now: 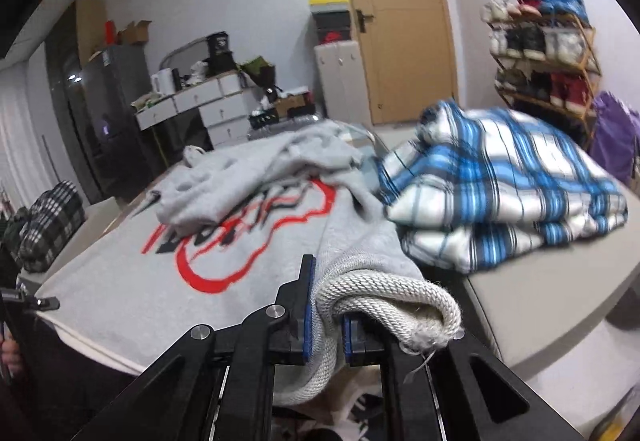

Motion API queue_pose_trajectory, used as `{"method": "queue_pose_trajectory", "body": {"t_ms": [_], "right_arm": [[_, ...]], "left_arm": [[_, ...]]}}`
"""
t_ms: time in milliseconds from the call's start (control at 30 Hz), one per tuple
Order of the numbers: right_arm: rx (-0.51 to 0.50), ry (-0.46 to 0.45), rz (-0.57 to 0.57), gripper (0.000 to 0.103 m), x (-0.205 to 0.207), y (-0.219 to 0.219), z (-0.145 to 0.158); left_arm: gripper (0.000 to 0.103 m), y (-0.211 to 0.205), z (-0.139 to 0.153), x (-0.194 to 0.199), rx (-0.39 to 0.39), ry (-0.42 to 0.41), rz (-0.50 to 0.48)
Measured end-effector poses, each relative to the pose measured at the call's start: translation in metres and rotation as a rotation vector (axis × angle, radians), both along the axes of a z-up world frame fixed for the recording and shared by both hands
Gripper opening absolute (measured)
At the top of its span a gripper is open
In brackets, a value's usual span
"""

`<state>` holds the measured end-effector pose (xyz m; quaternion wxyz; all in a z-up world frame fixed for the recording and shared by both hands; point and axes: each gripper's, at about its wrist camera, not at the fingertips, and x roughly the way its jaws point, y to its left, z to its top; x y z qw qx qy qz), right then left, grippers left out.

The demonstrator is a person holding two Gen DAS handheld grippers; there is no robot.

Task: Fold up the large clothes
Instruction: 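Lift the grey hoodie hem with both tools toward the hood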

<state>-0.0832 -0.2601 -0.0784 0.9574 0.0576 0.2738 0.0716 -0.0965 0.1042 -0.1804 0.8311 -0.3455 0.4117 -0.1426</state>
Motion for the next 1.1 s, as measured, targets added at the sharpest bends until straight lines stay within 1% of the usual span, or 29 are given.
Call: {"method": "queue_pose_trajectory", "body": {"t_ms": [133,200,300,367,400,433,467,500,533,600,700,733,767,800,833,900,1000,1100], "right_arm": [[-0.014,0.017,0.031,0.01,0.014,0.007,0.006],[-0.028,0.033,0.036,0.01,0.024,0.009,0.006],[0.005,0.083,0.035,0.01,0.042,0.007,0.001],[0.039,0.132,0.041,0.011,0.052,0.005,-0.006],[0.042,0.155,0.033,0.011,0.056,0.005,-0.01],[0.037,0.199,0.023,0.012,0.063,0.005,-0.015],[0.04,0.232,0.021,0.014,0.068,0.004,-0.02],[0.045,0.271,0.012,0.014,0.073,0.004,-0.025],[0.051,0.309,-0.004,0.014,0.078,0.001,-0.03],[0.072,0.34,-0.04,0.015,0.084,-0.007,-0.037],[0.178,0.368,-0.049,0.015,0.091,-0.02,-0.045],[0.212,0.38,-0.052,0.015,0.092,-0.024,-0.048],[0.252,0.392,-0.059,0.013,0.094,-0.029,-0.051],[0.283,0.386,-0.064,0.012,0.094,-0.032,-0.053],[0.297,0.363,-0.059,0.011,0.092,-0.034,-0.052],[0.289,0.323,-0.055,0.01,0.086,-0.034,-0.045],[0.273,0.265,-0.047,0.01,0.073,-0.033,-0.031],[0.235,0.214,-0.035,0.009,0.057,-0.031,-0.018]], "left_arm": [[0.001,0.006,-0.005,0.016,-0.023,0.018,0.007],[0.001,0.007,-0.011,0.028,-0.046,0.053,0.0],[0.001,0.008,-0.015,0.039,-0.071,0.083,-0.017],[0.011,0.009,-0.016,0.041,-0.074,0.09,-0.016],[0.02,0.01,-0.02,0.045,-0.091,0.103,-0.015],[0.03,0.011,-0.022,0.044,-0.103,0.113,-0.011],[0.038,0.013,-0.024,0.043,-0.111,0.128,-0.005],[0.054,0.013,-0.027,0.044,-0.115,0.154,0.007],[0.054,0.015,-0.03,0.043,-0.148,0.153,0.018],[0.054,0.014,-0.029,0.041,-0.146,0.144,0.016],[0.053,0.011,-0.026,0.039,-0.105,0.117,0.004],[0.046,0.009,-0.025,0.038,-0.095,0.107,-0.004],[0.038,0.009,-0.024,0.038,-0.085,0.102,-0.007],[0.016,0.009,-0.024,0.039,-0.076,0.101,-0.008],[0.003,0.008,-0.023,0.039,-0.064,0.102,-0.015],[0.002,0.01,-0.023,0.037,-0.07,0.095,-0.005],[0.001,0.012,-0.019,0.033,-0.059,0.072,-0.002],[0.001,0.016,-0.013,0.028,-0.06,0.048,0.003]]}}
